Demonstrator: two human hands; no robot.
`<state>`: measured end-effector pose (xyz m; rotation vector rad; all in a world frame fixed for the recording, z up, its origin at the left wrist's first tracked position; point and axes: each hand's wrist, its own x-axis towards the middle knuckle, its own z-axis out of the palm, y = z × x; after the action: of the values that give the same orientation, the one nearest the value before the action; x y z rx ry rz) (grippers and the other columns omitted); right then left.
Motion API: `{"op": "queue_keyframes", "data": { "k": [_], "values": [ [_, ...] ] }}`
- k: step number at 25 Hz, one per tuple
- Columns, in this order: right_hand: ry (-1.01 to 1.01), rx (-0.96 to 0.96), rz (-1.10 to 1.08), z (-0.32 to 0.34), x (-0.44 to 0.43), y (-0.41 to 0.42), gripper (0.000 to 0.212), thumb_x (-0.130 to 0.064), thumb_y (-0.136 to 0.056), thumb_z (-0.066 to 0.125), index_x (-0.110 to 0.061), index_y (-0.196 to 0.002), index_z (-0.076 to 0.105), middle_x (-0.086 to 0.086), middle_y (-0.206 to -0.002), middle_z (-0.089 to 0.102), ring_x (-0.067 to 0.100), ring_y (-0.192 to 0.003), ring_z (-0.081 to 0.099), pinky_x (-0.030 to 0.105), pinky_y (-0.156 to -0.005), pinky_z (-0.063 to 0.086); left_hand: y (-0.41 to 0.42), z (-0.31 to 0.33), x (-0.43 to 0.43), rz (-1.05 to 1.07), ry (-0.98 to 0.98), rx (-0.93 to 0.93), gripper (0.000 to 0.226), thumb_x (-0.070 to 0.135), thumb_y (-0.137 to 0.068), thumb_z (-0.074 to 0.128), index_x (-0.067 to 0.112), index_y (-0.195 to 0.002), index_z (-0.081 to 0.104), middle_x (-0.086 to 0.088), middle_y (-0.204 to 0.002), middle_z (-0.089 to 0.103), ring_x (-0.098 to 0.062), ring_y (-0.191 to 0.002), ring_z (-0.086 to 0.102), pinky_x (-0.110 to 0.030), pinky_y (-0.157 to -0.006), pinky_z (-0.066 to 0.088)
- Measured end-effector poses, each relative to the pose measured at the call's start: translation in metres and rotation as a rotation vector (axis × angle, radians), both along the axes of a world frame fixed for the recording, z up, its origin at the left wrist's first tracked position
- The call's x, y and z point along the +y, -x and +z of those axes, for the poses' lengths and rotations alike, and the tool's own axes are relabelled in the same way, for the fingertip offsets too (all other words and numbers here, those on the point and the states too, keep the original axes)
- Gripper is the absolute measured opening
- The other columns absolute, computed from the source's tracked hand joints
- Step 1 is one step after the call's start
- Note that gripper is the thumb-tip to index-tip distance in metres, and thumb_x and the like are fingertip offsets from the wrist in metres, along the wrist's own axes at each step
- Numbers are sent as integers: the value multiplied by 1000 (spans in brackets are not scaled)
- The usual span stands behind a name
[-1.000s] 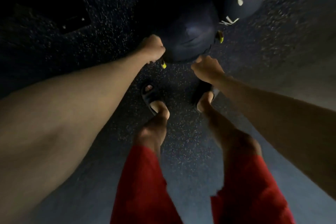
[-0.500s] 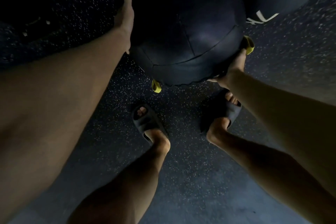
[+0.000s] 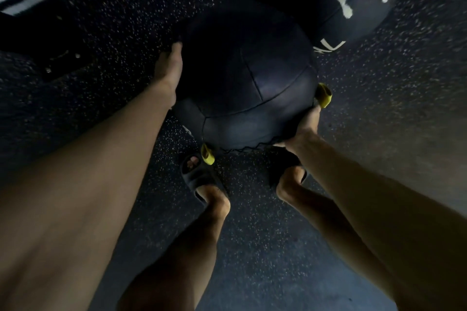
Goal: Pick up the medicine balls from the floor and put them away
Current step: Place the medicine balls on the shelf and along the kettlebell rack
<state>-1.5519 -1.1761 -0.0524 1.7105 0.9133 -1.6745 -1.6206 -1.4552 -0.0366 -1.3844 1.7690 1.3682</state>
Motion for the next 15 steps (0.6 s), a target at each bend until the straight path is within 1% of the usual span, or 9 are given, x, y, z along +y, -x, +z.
{"op": "queue_keyframes", "data": {
  "k": [2,4,6,7,8,10,12,13,15],
  "values": [
    [-40,6,20,23,5,-19,78,-82,-76,38,-36,-137,56,4,-141,57,39,-126,50,68,-102,38,-29,8,-11,54,16,17,93,83,-60,43,33,-138,54,-1,-137,58,-28,-119,59,-51,-104,47],
    [-62,31,23,57,15,-39,76,-80,-72,42,-36,-131,62,3,-135,62,36,-121,56,61,-102,43,-57,38,-11,94,-8,3,96,86,-56,43,37,-137,55,-1,-138,58,-28,-119,59,-53,-103,47],
    [-96,36,-1,92,25,-50,84,-83,-59,47,-39,-129,62,1,-134,63,36,-118,58,59,-99,47,-70,105,6,108,24,-4,91,85,-61,43,34,-136,56,-3,-136,60,-30,-117,60,-53,-102,49],
    [-99,30,-17,108,28,-54,89,-84,-52,50,-41,-129,62,1,-134,63,37,-117,59,60,-96,48,-72,135,10,99,31,18,84,81,-68,43,33,-135,57,-4,-134,61,-30,-115,61,-52,-101,50],
    [-83,56,-26,134,31,-54,90,-85,-51,51,-42,-129,61,1,-134,63,38,-117,59,61,-94,49,-73,165,14,101,37,35,77,77,-74,42,32,-135,58,-5,-133,61,-30,-114,61,-50,-100,51],
    [-27,158,32,213,30,-49,87,-85,-65,45,-39,-138,55,2,-138,59,39,-122,55,63,-97,46,-75,233,17,149,49,83,75,76,-75,44,32,-133,59,-5,-130,63,-29,-112,63,-49,-98,53],
    [-27,262,85,299,25,-43,81,-79,-82,34,-31,-145,50,3,-140,57,36,-126,52,60,-104,44,-84,298,10,233,39,180,76,79,-68,49,33,-127,64,-3,-124,67,-29,-105,66,-49,-91,56],
    [-40,326,88,336,25,-38,76,-75,-87,33,-28,-145,50,3,-139,57,34,-126,53,57,-106,44,-91,329,7,269,9,230,75,79,-66,52,34,-124,66,-3,-122,69,-28,-103,68,-49,-87,57],
    [-69,459,90,404,27,-28,67,-67,-93,38,-24,-140,55,2,-133,62,30,-120,58,49,-104,48,-109,383,3,327,-51,304,72,79,-64,58,35,-120,70,-2,-122,71,-29,-103,71,-53,-85,58]
  ]
}}
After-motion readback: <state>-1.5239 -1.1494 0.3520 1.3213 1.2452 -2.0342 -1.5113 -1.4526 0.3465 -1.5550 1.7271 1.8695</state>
